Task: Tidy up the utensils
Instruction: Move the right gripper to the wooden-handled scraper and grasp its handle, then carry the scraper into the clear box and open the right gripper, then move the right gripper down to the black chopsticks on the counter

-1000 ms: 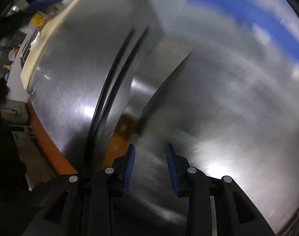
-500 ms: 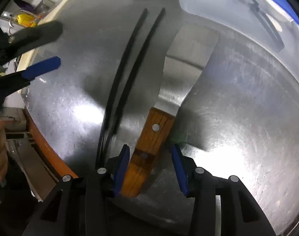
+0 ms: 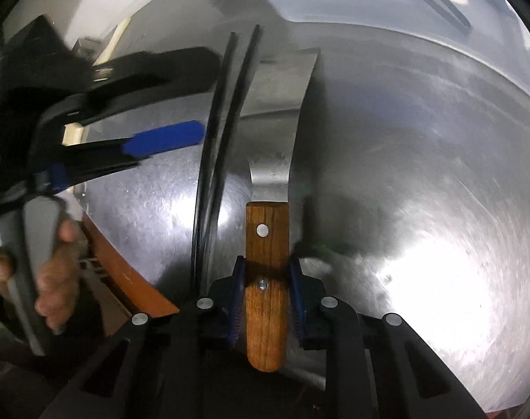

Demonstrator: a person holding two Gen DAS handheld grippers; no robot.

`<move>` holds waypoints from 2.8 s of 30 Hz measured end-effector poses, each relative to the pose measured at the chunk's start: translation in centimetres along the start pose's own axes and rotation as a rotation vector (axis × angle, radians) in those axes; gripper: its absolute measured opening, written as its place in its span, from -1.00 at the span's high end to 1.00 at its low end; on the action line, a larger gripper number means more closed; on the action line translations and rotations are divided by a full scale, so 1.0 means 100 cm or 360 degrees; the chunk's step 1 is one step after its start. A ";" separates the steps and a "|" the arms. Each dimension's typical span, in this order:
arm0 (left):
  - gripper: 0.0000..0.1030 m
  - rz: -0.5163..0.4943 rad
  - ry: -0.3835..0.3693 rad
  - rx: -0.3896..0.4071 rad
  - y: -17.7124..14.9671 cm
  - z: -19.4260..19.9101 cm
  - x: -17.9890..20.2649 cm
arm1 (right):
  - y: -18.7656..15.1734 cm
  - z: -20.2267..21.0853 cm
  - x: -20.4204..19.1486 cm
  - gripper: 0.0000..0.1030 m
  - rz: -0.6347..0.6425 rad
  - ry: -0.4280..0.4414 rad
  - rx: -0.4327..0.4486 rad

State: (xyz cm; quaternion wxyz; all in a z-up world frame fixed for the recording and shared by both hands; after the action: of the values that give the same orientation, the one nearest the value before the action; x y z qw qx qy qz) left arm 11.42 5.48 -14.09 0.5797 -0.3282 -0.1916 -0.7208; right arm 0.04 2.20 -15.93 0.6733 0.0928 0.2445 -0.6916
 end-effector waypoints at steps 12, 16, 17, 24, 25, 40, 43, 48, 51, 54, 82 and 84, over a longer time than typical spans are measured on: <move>0.44 0.0093 -0.0092 -0.0066 0.001 -0.041 0.018 | -0.017 0.023 0.024 0.51 -0.0006 0.0274 -0.0065; 0.69 0.0218 -0.0146 -0.0020 -0.006 -0.035 0.004 | -0.021 0.024 0.028 0.51 0.0032 0.0298 -0.0094; 0.70 0.0230 -0.0151 -0.0004 -0.009 -0.032 0.002 | -0.021 0.025 0.030 0.51 0.0051 0.0308 -0.0103; 0.75 0.0087 -0.0184 0.0224 -0.034 0.026 0.035 | -0.018 0.064 -0.001 0.51 0.0307 0.0334 -0.0044; 0.75 0.0025 -0.0195 0.0289 -0.034 0.042 0.050 | -0.016 0.079 -0.007 0.51 0.0355 0.0335 0.0006; 0.74 -0.0740 -0.0062 0.0153 0.184 0.031 0.276 | 0.116 0.287 0.091 0.50 0.0171 0.0008 0.0642; 0.74 -0.0711 -0.0012 0.0022 0.217 -0.010 0.275 | 0.141 0.273 0.137 0.49 0.0027 0.0035 0.0559; 0.74 -0.0550 0.0064 -0.0193 0.262 -0.082 0.240 | 0.165 0.247 0.183 0.48 -0.0137 0.0051 0.0415; 0.73 -0.0475 0.0096 -0.0277 0.274 -0.109 0.221 | 0.179 0.225 0.199 0.49 -0.0197 0.0045 0.0330; 0.73 -0.0455 0.0113 -0.0359 0.276 -0.127 0.214 | 0.194 0.207 0.207 0.50 -0.0234 -0.0012 0.0206; -0.45 -0.0175 0.0405 0.0598 0.033 0.161 0.049 | 0.043 0.100 -0.008 0.18 0.0417 0.0003 0.0094; -0.45 -0.0029 0.0399 0.0565 0.016 0.162 0.007 | 0.044 0.072 -0.016 0.18 0.0391 -0.0063 0.0021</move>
State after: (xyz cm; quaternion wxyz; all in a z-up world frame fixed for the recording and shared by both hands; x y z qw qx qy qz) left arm 16.94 15.17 -2.24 0.6412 -0.1271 -0.2450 -0.7160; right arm 5.86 0.43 -9.94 0.7570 0.1129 0.2134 -0.6072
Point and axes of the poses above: each gripper's, at about its wrist camera, not at the fingertips, and z roughly against the way its jaws point, x to its right, y to its top, the point moved 4 cm from there along -z, roughly the way its jaws point, and after that the axes turned 12 degrees about -x, right-handed, at the moved point
